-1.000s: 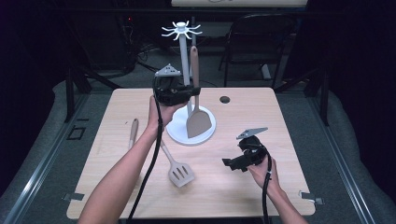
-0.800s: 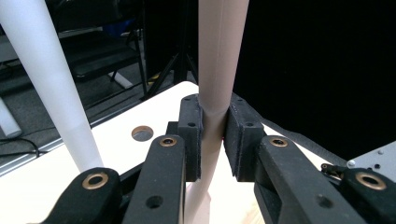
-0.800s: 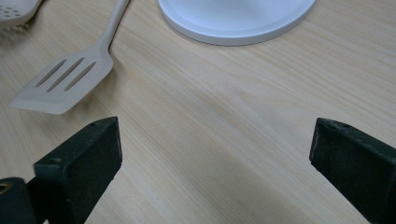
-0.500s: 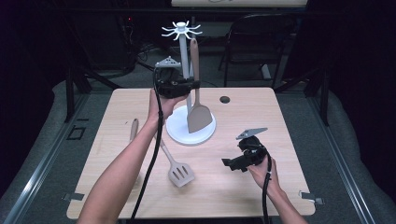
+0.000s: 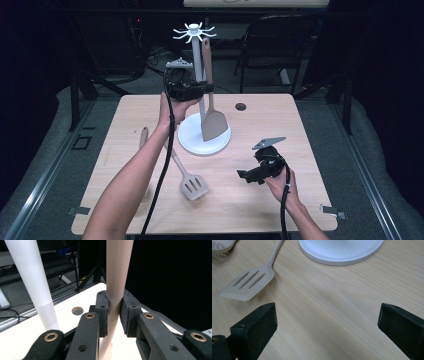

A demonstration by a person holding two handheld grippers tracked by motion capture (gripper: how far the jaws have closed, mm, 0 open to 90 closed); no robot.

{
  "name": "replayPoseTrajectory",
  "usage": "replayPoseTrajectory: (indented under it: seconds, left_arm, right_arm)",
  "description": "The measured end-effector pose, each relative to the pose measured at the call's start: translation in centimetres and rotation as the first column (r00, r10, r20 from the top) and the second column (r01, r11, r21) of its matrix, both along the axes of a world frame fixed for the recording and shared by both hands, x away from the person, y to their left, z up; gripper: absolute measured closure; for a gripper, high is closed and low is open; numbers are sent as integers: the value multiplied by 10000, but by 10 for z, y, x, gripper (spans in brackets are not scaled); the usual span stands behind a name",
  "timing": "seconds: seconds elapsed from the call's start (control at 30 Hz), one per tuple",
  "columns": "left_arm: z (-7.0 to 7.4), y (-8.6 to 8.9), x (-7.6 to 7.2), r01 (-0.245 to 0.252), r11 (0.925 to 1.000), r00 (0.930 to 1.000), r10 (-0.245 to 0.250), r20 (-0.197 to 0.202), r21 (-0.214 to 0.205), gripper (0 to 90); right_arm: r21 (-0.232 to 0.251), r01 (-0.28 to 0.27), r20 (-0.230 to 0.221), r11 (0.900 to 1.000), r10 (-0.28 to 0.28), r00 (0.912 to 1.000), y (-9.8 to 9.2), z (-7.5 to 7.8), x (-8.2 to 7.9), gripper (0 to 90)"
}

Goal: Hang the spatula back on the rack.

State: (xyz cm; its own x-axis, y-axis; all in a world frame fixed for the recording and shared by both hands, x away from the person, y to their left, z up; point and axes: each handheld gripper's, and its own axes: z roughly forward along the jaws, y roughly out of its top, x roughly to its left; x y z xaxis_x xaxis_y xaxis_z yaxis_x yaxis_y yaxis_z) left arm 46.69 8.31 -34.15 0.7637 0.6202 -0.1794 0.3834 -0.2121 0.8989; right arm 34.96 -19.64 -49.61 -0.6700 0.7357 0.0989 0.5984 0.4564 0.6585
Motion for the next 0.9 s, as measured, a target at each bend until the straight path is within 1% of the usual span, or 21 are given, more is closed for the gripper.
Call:
replayPoseTrajectory:
  seconds: [0.17,0.2,0.5,0.53,0.67,0.7,0.73,0.9]
  left_arm:
    - [-1,1,3,20,10000,9999,-21,-100,-59,778]
    - [-1,1,4,22,10000,9999,-23,-125,-74,778]
    - [-2,5,10,-164,9998,9996,166,-225,97,777]
    - [-2,6,11,-198,9997,9996,201,-198,171,777]
    - [-2,6,13,-367,9981,9993,363,82,504,777]
    - [-1,6,13,-418,9974,9991,411,139,594,777]
    - [-2,6,14,-496,9968,9987,486,180,622,776]
    - [-3,4,13,-811,9938,9960,780,424,766,776]
  right_arm:
    - [129,46,-45,9999,-45,10000,1,-1,0,18]
    - [42,-1,-104,10000,2,9999,0,-1,0,18]
    - [88,-30,-105,10000,31,9999,0,-1,1,16]
    - [-5,-25,-136,10000,25,9999,0,0,0,16]
    - [-28,-65,-140,10000,64,9999,0,-1,1,18]
    - [38,-29,-136,10000,30,9999,0,-1,1,18]
    - [-41,-60,-141,10000,59,9999,0,-1,1,18]
    - [-60,-55,-176,10000,54,9998,0,-2,1,19]
